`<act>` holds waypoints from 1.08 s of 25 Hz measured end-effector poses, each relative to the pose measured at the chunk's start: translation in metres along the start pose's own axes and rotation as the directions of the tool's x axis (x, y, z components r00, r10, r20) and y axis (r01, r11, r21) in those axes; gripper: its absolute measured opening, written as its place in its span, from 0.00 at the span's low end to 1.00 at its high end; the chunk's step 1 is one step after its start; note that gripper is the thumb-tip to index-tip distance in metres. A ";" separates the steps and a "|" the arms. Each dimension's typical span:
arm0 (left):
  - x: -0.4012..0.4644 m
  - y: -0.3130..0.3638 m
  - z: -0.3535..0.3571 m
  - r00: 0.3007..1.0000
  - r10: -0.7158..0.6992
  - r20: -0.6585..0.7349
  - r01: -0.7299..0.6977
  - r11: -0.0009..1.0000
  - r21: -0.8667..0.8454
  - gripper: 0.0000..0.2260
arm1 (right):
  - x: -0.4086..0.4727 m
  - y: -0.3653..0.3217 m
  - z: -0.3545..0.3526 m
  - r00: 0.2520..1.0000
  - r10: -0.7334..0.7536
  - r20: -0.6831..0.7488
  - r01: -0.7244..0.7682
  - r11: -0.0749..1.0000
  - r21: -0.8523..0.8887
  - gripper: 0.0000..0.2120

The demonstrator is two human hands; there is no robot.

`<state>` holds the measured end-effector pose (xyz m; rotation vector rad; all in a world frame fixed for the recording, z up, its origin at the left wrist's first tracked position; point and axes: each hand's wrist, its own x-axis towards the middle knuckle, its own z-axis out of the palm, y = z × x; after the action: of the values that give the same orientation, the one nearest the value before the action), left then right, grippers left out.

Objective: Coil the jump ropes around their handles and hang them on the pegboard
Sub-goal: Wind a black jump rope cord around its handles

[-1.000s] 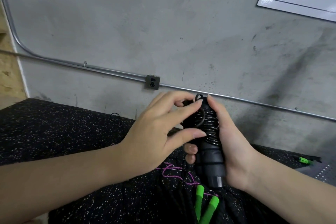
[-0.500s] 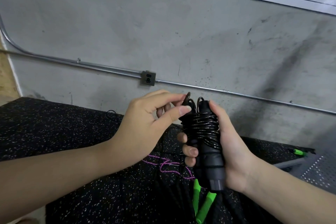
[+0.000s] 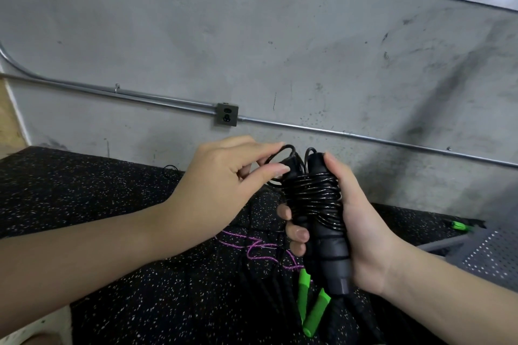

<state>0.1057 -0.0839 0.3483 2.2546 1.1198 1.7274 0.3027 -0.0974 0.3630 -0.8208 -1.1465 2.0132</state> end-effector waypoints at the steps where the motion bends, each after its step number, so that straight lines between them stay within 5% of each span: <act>1: 0.000 -0.002 0.000 1.000 0.009 0.020 -0.010 0.999 0.041 0.14 | 0.000 0.000 0.000 1.000 -0.011 -0.013 0.011 1.000 -0.018 0.26; 15: 0.007 0.000 -0.027 0.955 0.069 0.289 -0.136 0.966 0.220 0.12 | 0.001 0.006 0.003 0.997 -0.048 -0.064 0.037 0.986 -0.161 0.26; 27: 0.006 0.007 -0.034 0.929 0.079 0.361 -0.167 0.961 0.221 0.14 | 0.003 0.009 0.007 0.996 -0.046 -0.082 0.028 0.976 -0.215 0.27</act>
<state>0.0807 -0.0972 0.3690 2.6961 1.1869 1.1999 0.2933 -0.1013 0.3572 -0.9760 -1.3344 1.8271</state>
